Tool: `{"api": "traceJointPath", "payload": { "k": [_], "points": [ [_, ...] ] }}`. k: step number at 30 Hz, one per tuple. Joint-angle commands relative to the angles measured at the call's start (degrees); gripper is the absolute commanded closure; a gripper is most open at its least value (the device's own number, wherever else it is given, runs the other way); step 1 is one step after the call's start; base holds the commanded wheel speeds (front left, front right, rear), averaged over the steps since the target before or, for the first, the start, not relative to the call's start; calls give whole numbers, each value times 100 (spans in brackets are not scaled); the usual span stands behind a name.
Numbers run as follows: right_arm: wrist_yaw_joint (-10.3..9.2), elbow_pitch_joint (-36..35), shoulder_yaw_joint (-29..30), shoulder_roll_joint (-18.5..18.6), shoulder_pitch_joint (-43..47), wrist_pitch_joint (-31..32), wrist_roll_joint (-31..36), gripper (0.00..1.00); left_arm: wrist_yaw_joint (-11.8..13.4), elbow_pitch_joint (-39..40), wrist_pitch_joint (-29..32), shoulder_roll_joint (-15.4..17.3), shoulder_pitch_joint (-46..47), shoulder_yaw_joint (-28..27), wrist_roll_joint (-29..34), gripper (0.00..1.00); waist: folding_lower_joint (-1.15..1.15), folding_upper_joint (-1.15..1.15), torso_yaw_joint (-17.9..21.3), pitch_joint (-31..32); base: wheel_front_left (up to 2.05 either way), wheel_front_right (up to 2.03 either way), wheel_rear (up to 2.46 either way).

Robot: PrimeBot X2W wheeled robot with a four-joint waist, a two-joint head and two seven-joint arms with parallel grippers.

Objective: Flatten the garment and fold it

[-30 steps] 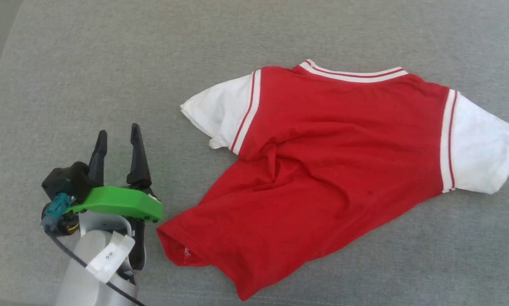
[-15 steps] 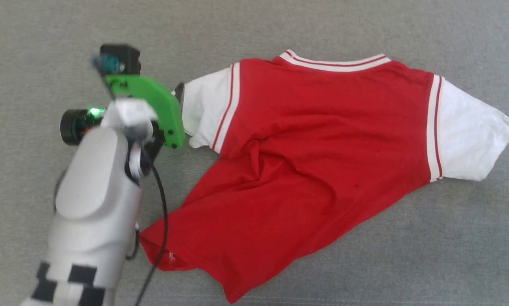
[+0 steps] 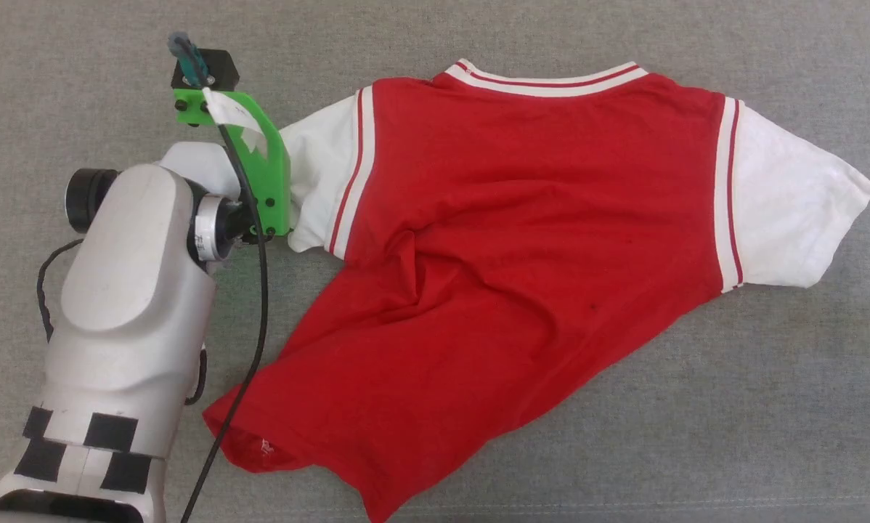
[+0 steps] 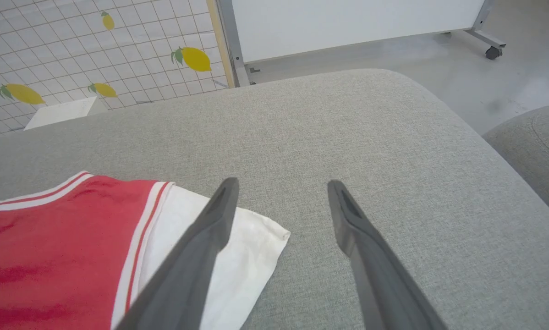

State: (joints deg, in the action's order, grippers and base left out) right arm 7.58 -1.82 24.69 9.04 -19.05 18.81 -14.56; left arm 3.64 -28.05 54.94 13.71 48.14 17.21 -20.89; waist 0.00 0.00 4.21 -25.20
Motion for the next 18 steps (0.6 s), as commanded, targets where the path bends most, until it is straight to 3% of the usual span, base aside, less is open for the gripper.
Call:
{"api": "traceJointPath", "payload": {
  "k": [1, 2, 12, 18],
  "points": [
    [-9, -10, -15, 23, -10, -22, -36, 0, -48, -188, 181, -191, -419, 115, -180, 40, 0, 0, 15, -26, 0, 0, 0],
    [-9, -8, -29, 45, -19, -17, -38, 0, -57, -146, 179, -203, -473, 107, -220, 100, 0, 0, 15, -35, 0, 0, 0],
    [-9, 77, -223, 400, -102, 197, 3, 0, 8, 520, -598, -176, -536, -359, -548, 100, 0, 0, -96, 26, 0, 0, 0],
    [-9, 330, -747, 1050, -230, 1427, 155, 0, 52, 1139, -879, -125, -493, -564, -657, 100, 0, 0, -158, -14, 0, 0, 0]
  ]
}}
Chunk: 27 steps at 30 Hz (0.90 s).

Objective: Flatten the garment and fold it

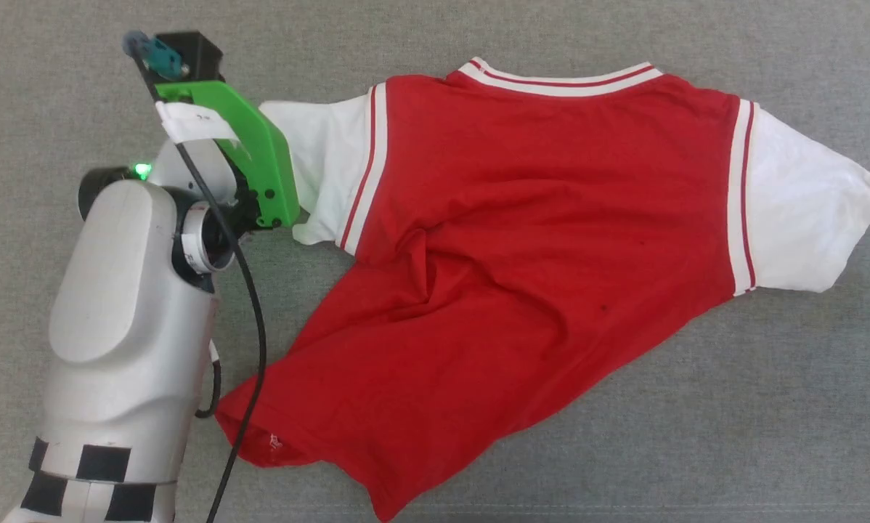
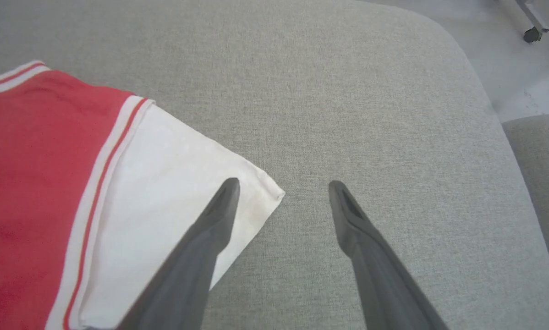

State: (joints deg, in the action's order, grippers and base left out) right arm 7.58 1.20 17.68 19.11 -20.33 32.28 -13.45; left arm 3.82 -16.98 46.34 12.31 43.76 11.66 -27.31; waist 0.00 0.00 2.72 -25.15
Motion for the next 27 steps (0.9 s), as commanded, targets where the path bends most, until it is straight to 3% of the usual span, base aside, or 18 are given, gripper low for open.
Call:
{"api": "traceJointPath", "payload": {
  "k": [1, 9, 21, 22, 23, 24, 27],
  "points": [
    [-9, 64, -197, 190, -175, 331, 55, 0, 43, 151, -34, 22, -58, -18, -18, 100, 0, 0, -24, -50, 0, 0, 0],
    [-9, 514, -813, 579, -836, 1911, 185, 0, 139, 799, -30, 39, -90, -10, -8, 100, 0, 0, -136, -345, 0, 0, 0],
    [-9, 1038, -1522, 694, -904, 2553, -23, 0, 187, 1134, -117, -5, -168, 4, -78, 100, 0, 0, -255, -655, 0, 0, 0],
    [-9, 1056, -1565, 714, -886, 2628, -88, 18, 185, 1142, -143, -10, -178, -2, -88, 100, 0, 0, -253, -661, 0, 0, 0],
    [-9, 1043, -1581, 733, -886, 2651, -160, 70, 185, 1150, -170, -24, -190, -14, -112, 100, 0, 0, -247, -669, 0, 0, 0],
    [-9, 1034, -1576, 748, -886, 2665, -208, 100, 184, 1148, -174, -18, -196, -7, -109, 100, 0, 0, -244, -671, 0, 0, 0],
    [-9, 951, -1495, 800, -923, 2604, -306, 100, 186, 1127, -279, -27, -198, -28, -118, 100, 0, 0, -226, -617, 0, 0, 0]
  ]
}}
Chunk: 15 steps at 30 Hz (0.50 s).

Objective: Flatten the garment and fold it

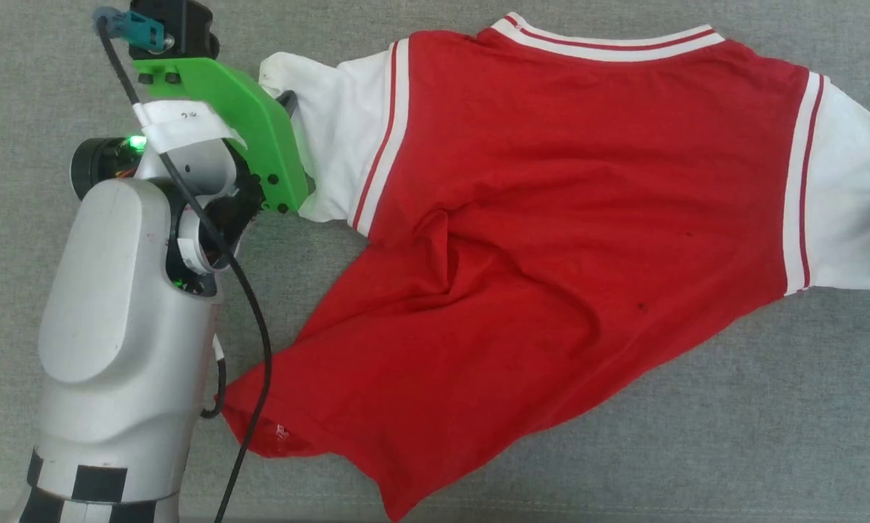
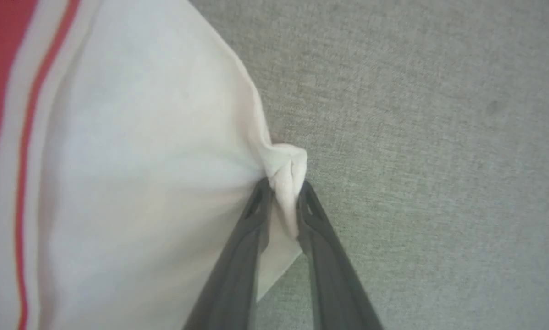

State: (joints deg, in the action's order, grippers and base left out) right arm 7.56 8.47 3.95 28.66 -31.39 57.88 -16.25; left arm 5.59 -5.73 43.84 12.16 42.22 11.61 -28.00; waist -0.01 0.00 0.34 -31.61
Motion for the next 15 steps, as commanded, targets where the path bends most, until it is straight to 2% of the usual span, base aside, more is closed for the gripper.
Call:
{"api": "traceJointPath", "payload": {
  "k": [1, 7, 15],
  "points": [
    [-8, 197, -79, -155, 155, -18, -28, 100, 9, -11, -71, -20, -45, -41, -66, 100, 1, 0, 23, 60, 0, 0, 0],
    [-8, -40, 231, -266, -109, -702, -14, 100, -43, -165, -540, -66, -47, -177, -131, 100, 1, 0, 89, 477, 0, 0, 0],
    [-8, -378, 392, -335, -594, -1480, -106, 100, -161, -359, -1420, -121, 122, -488, -249, 100, 1, 0, 125, 1411, 0, 0, 0]
  ]
}}
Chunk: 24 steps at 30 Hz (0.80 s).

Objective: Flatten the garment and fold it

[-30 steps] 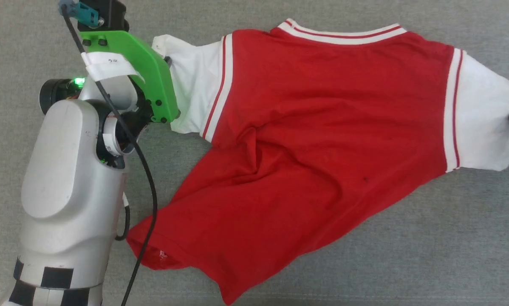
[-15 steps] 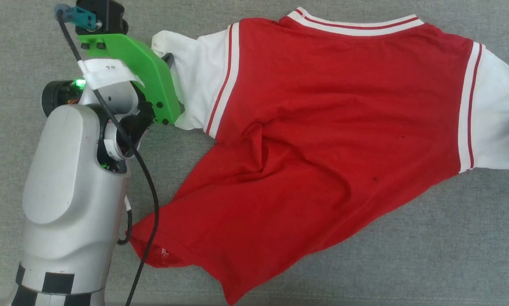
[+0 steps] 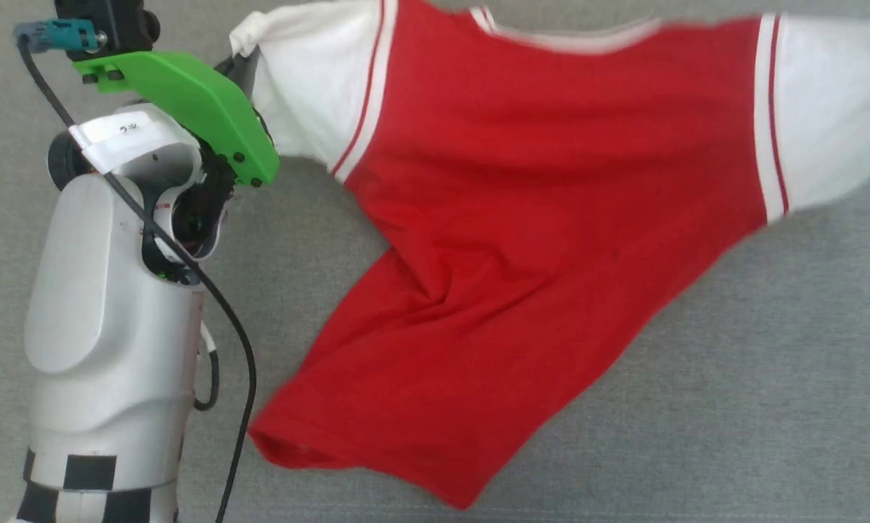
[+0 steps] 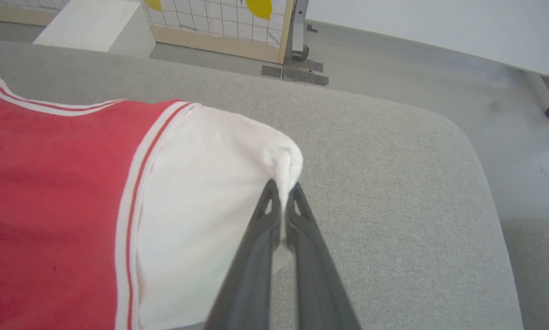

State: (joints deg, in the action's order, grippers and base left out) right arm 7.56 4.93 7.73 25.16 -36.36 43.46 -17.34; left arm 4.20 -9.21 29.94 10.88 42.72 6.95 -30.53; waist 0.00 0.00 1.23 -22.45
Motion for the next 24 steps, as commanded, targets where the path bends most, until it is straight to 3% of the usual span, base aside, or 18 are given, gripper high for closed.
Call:
{"api": "traceJointPath", "payload": {
  "k": [1, 8, 15, 24],
  "points": [
    [-8, -51, -26, 38, -161, -71, 8, 100, -33, -35, -123, 62, 121, -28, 69, 100, 0, 0, 41, 613, 0, 0, 0],
    [-8, -105, -26, -4, -726, -443, -225, 100, -86, -164, -523, 88, 495, -202, 12, 100, 0, 0, 23, 1325, 0, 0, 0],
    [-8, -28, 119, -278, -1124, -748, -408, 100, -115, -217, -877, 186, 856, -346, 27, 100, 0, 0, 11, 1918, 0, 0, 0],
    [-8, 65, 296, -525, -1608, -865, -439, 100, -25, -266, -1031, 317, 1252, -469, 71, 100, 0, 0, -2, 1999, 0, 0, 0]
  ]
}}
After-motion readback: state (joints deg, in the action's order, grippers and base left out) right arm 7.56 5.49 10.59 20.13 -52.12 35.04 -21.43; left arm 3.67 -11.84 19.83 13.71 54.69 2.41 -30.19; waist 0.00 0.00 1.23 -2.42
